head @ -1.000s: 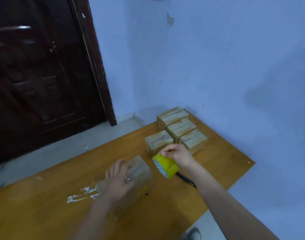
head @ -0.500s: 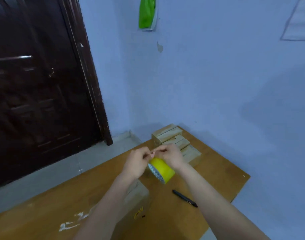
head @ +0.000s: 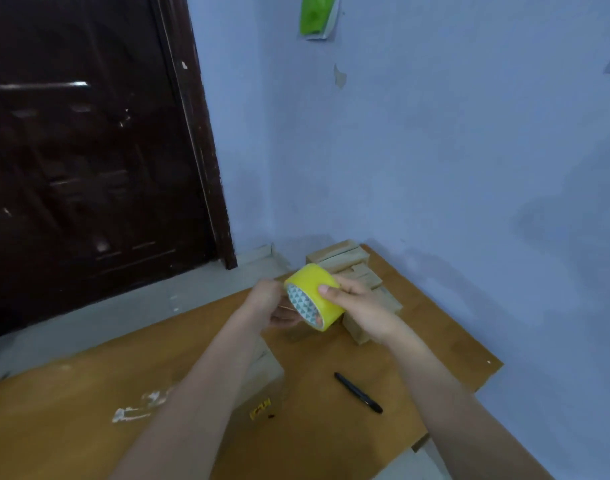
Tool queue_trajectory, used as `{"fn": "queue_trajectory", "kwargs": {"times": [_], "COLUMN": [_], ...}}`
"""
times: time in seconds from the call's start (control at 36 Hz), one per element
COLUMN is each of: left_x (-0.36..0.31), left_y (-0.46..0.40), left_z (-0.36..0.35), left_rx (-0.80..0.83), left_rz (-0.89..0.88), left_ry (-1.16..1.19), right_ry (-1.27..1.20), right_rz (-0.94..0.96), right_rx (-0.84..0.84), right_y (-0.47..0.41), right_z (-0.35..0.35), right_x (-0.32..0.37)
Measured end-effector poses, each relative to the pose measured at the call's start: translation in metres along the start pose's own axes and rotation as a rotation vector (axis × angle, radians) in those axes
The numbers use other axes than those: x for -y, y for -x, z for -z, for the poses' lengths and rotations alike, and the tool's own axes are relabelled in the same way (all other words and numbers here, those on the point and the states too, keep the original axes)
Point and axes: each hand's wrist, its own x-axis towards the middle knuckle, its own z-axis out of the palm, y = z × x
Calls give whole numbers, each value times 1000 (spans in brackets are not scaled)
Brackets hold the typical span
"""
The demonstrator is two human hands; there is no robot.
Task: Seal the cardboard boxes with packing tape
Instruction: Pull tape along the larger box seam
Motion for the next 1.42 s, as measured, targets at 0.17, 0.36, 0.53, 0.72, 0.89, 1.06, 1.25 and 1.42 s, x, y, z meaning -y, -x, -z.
{"fn": "queue_trajectory", "kwargs": {"times": [0.17, 0.36, 0.53, 0.72, 0.89, 1.06, 1.25, 1.42], "left_x": [18, 35, 46, 55, 60, 67, 75, 80], "left_y": [-16, -25, -27, -22, -24, -28, -35, -44], "left_z": [15, 34, 48, 50, 42, 39, 23, 15], "left_rx": [-231, -362, -318, -255, -212, -101, -47, -50], "left_rz": [-83, -93, -62, -93, -105, -98, -40, 56], "left_ry": [-88, -37, 20, 105, 156, 261, 326, 387], "right_ry": [15, 95, 163, 31, 32, -60, -104, -188], "right_rz": [-31, -158, -251, -296, -196, -110, -12, -32], "right_rx": [45, 94, 165, 280, 337, 303, 172, 136], "right_y": [-3, -4, 7, 14, 21, 22, 23, 19], "right_z": [-18, -28, -28, -31, -31, -22, -15, -12], "right_x": [-12, -28, -44, -60, -70, -75, -68, -64]}}
